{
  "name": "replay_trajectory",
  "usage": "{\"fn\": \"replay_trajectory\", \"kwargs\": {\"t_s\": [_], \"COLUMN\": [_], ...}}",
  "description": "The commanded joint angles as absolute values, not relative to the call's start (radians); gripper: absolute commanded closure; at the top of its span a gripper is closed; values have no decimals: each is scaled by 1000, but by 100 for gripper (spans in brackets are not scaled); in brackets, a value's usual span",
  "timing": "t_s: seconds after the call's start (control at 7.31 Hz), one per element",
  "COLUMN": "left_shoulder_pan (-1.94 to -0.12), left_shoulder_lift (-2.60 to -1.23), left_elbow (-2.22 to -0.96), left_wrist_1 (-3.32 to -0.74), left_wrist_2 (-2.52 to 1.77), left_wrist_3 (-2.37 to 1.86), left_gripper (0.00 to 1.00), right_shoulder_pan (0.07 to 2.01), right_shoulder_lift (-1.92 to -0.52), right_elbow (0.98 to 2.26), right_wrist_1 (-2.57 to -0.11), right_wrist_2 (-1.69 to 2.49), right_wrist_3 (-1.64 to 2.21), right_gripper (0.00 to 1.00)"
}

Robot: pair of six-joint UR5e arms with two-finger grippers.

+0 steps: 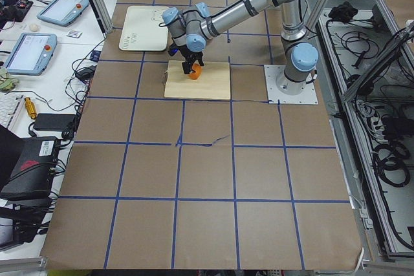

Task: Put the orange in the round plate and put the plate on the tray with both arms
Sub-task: 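Close the left gripper around the orange and lift it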

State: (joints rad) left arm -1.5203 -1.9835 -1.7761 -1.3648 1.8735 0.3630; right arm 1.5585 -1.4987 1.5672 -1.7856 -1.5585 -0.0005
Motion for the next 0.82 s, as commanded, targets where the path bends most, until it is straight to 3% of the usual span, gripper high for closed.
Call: {"fn": "replay_trajectory", "kwargs": {"t_s": [0.0, 0.68], "left_shoulder_pan": [-1520, -1493], "left_shoulder_lift": [-1985, -2032], "left_elbow": [-1772, -1753], "left_wrist_1": [-1355, -1241], "left_wrist_2": [1876, 1867], "left_wrist_3": [350, 348], "left_gripper": [0, 0], "right_shoulder_pan": [1559, 1560], "right_shoulder_lift": [-1499, -1499], "right_elbow": [1568, 1568], "right_wrist_1": [-1786, -1784], "right_wrist_2": [-1559, -1559], "right_wrist_3": [0, 0], "right_gripper": [0, 0]}}
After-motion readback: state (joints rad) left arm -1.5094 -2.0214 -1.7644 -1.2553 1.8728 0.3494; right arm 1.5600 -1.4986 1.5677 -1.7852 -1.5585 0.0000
